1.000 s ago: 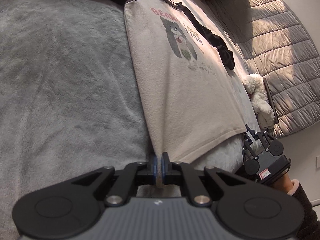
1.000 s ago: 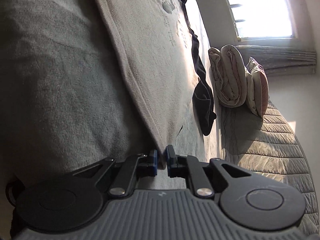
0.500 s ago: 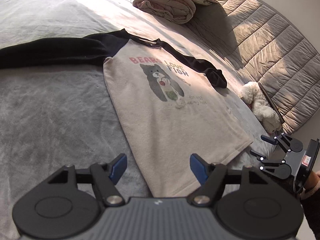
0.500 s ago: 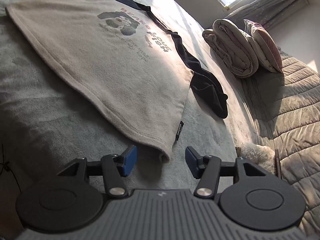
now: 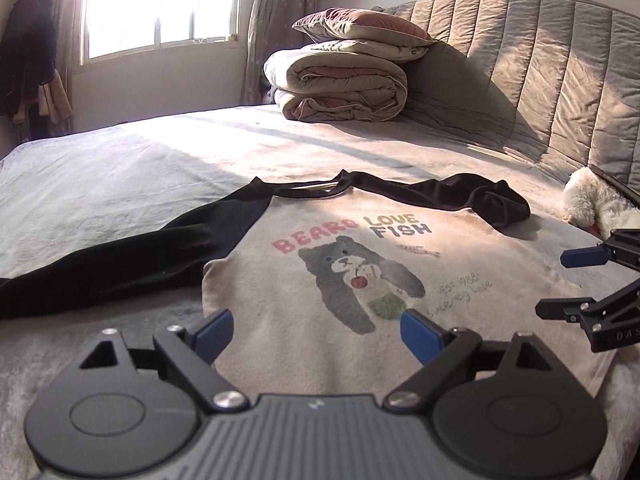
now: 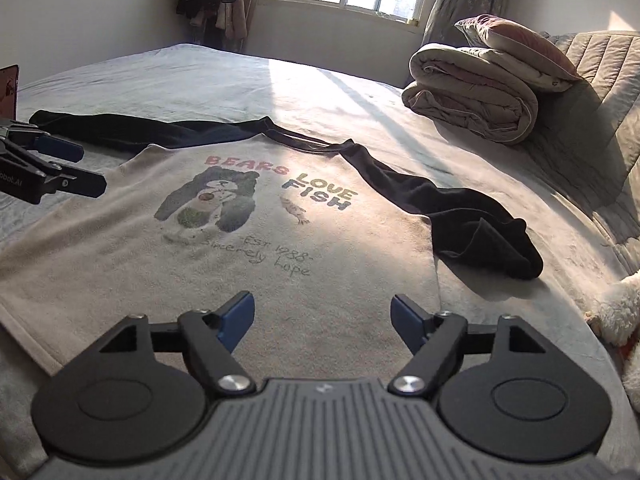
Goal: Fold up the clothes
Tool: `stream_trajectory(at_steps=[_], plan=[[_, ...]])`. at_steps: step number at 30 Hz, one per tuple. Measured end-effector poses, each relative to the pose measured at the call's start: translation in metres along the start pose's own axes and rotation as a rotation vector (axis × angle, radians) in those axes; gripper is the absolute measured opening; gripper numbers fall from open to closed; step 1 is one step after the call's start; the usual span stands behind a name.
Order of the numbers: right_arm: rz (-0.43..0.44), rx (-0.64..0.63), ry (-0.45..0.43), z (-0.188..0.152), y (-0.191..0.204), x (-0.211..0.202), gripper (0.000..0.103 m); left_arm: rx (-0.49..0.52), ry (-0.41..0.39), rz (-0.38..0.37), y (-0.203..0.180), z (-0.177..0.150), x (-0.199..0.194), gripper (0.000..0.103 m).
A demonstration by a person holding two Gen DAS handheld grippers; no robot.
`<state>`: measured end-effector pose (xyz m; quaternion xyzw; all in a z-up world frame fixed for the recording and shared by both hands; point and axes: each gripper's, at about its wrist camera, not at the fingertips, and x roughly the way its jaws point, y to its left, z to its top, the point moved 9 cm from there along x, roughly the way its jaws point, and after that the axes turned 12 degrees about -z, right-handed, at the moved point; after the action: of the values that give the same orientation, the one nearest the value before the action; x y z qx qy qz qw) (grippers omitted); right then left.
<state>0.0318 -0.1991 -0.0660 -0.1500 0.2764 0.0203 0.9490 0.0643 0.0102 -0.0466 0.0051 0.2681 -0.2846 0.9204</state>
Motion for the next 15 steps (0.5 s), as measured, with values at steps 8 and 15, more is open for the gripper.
stream_trajectory(at_steps=[8, 15], plan=[[0.016, 0.122, -0.01, 0.006, -0.014, 0.053, 0.103, -0.081, 0.022, 0.004, 0.024, -0.009, 0.042, 0.102], [0.062, 0.199, 0.068, -0.015, -0.031, 0.07, 0.103, -0.053, 0.101, -0.033, 0.033, -0.031, 0.049, 0.102]])
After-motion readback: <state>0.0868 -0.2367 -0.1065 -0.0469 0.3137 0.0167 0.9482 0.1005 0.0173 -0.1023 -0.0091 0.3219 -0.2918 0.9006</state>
